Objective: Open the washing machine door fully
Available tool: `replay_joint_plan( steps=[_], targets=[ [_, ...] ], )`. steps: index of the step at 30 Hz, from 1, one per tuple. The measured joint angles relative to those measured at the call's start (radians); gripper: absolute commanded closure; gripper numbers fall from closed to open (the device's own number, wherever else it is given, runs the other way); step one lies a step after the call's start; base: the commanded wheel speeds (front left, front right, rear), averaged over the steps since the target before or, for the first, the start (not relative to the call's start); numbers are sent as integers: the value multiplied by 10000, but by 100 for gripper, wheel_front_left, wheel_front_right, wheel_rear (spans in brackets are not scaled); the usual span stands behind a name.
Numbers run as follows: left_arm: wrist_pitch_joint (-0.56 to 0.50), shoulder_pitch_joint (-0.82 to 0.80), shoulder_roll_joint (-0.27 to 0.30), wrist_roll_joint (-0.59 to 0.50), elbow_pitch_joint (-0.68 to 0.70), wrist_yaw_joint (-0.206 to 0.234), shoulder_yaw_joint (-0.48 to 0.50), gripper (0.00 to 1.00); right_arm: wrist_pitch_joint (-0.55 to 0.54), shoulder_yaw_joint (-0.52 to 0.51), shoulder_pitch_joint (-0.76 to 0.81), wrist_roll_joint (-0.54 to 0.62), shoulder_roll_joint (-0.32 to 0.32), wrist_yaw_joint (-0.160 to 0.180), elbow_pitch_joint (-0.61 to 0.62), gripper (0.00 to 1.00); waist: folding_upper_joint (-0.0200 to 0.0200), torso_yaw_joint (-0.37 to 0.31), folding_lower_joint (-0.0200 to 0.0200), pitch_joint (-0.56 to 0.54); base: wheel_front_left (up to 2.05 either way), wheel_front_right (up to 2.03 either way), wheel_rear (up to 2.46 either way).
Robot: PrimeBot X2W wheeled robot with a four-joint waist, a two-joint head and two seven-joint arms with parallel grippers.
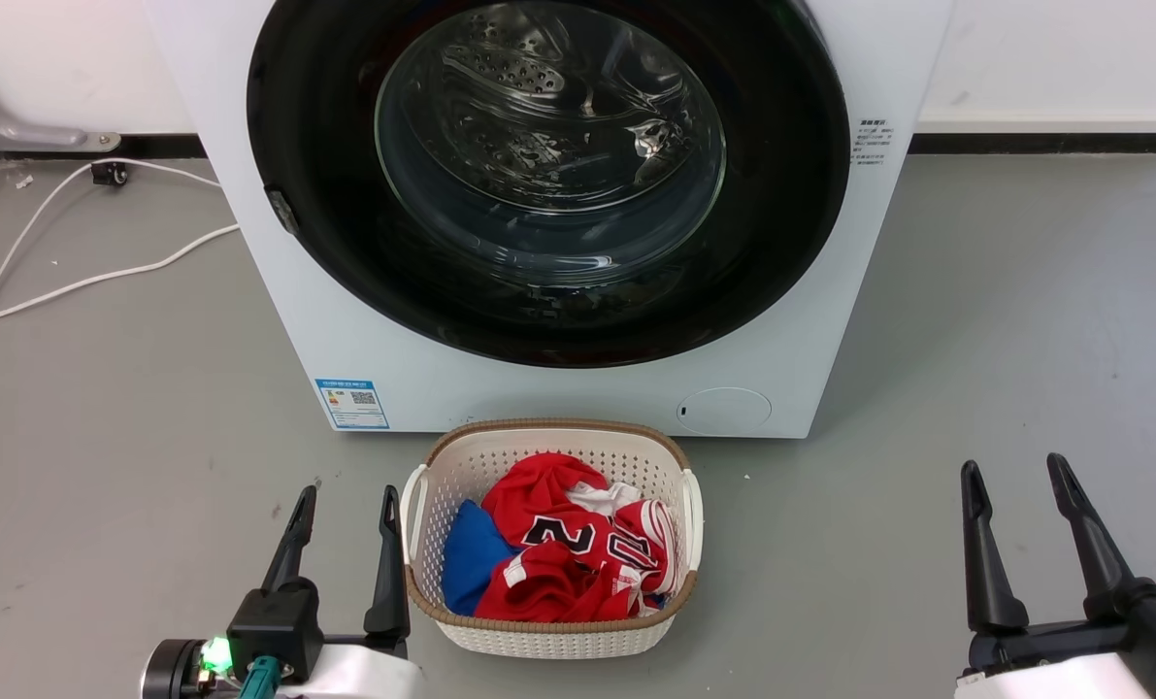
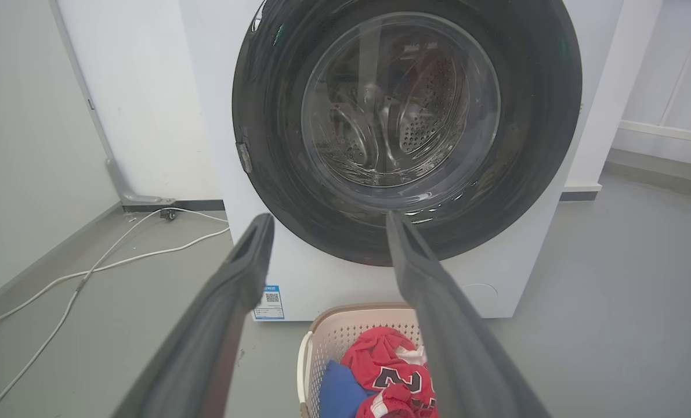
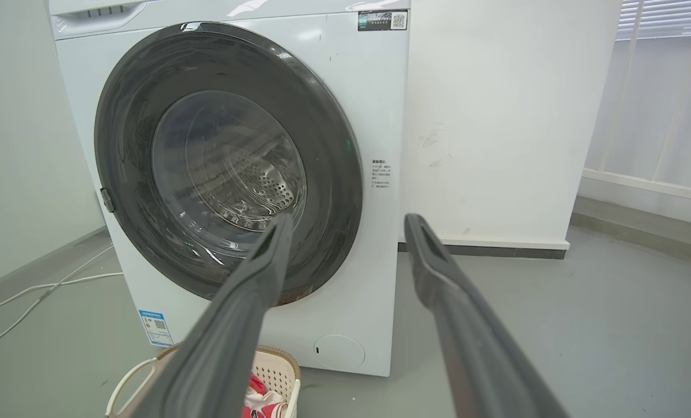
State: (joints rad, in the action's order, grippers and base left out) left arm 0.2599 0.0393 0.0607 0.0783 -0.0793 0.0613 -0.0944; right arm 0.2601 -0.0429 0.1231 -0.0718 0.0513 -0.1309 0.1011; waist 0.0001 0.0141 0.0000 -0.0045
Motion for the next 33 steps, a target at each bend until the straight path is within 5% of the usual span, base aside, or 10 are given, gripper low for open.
replay_joint_plan(
  steps=[21,22,23,27,33],
  targets=[
    [31,35,-84,-140,-163,-86,196,0,33,-58,11,-347,0,0,-305,0,0,14,0,9,0,0,0],
    [31,38,-84,-140,-167,-86,205,0,31,-44,11,-347,0,0,-314,62,0,12,0,7,0,0,0],
    [31,44,-86,-140,-171,-86,217,0,31,-35,11,-357,0,0,-314,100,-1,11,0,7,0,0,0],
    [31,51,-86,-138,-180,-88,245,0,31,36,11,-554,-2,0,-242,100,0,0,0,8,0,0,0],
    [31,64,-90,-38,-203,-86,245,0,33,186,-24,-3444,-6,0,-65,100,0,-13,0,21,0,0,0]
  ],
)
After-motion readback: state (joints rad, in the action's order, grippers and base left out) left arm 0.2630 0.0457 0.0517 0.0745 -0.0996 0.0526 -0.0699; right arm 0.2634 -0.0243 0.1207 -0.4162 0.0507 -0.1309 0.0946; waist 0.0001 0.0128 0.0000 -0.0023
